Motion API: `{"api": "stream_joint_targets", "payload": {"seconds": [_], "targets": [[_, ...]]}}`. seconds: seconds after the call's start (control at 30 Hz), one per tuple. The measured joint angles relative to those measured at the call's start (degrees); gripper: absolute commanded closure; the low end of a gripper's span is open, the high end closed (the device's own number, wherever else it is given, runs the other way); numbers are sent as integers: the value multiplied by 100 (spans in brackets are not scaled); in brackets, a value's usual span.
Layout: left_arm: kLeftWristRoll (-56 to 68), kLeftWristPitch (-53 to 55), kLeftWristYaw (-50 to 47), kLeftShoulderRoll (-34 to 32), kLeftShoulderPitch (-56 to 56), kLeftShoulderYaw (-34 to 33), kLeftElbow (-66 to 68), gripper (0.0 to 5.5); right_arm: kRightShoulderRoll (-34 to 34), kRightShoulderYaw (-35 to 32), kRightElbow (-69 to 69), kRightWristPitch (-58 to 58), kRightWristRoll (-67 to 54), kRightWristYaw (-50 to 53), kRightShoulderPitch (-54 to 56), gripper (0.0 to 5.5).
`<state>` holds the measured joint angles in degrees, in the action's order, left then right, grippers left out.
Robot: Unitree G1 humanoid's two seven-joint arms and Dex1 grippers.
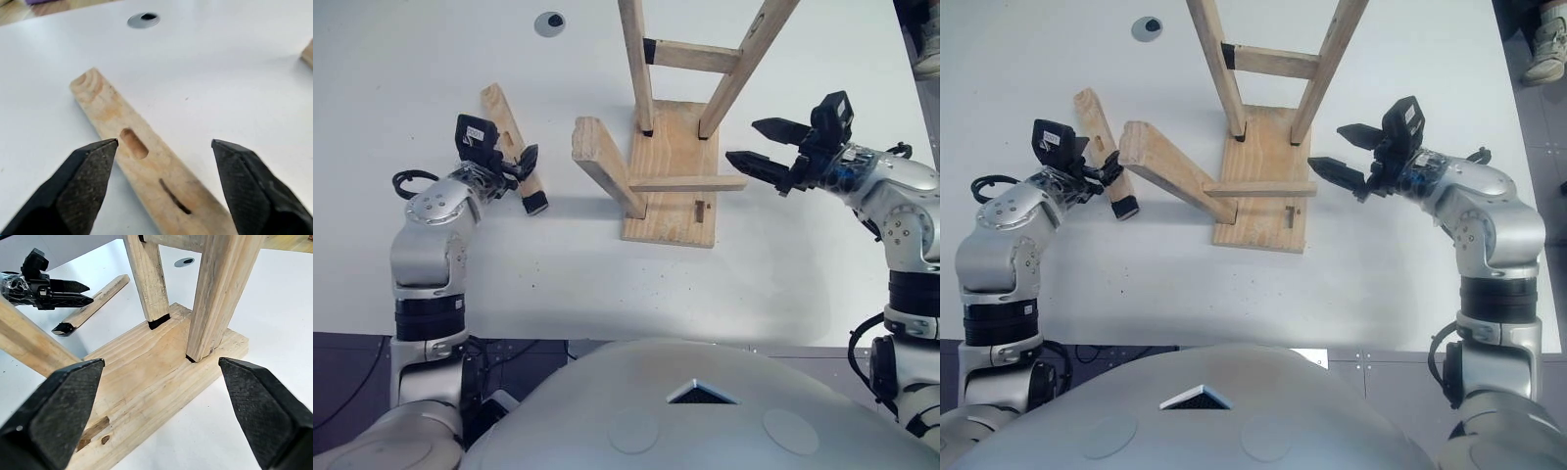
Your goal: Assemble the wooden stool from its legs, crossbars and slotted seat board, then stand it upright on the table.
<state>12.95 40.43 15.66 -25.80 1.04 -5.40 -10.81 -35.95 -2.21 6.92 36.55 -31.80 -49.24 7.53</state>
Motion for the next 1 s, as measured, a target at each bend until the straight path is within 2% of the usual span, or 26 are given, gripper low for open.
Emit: {"api": "stream_joint_targets", "payload": {"seconds": [0.3,0.4,0.57,0.83,1.0], "targets": [[247,938,-84,186,404,-304,340,198,171,19,47,-26,91,209,-298,119],[366,1146,172,-67,416,-408,408,198,176,19,114,-49,98,250,-404,119],[498,1430,619,-530,374,-519,497,253,193,55,131,-93,192,337,-452,119],[368,968,1587,-1251,439,59,1018,346,196,55,172,-97,213,403,-501,119],[111,126,2140,-1619,296,378,1186,352,188,52,168,-98,217,391,-490,119]]}}
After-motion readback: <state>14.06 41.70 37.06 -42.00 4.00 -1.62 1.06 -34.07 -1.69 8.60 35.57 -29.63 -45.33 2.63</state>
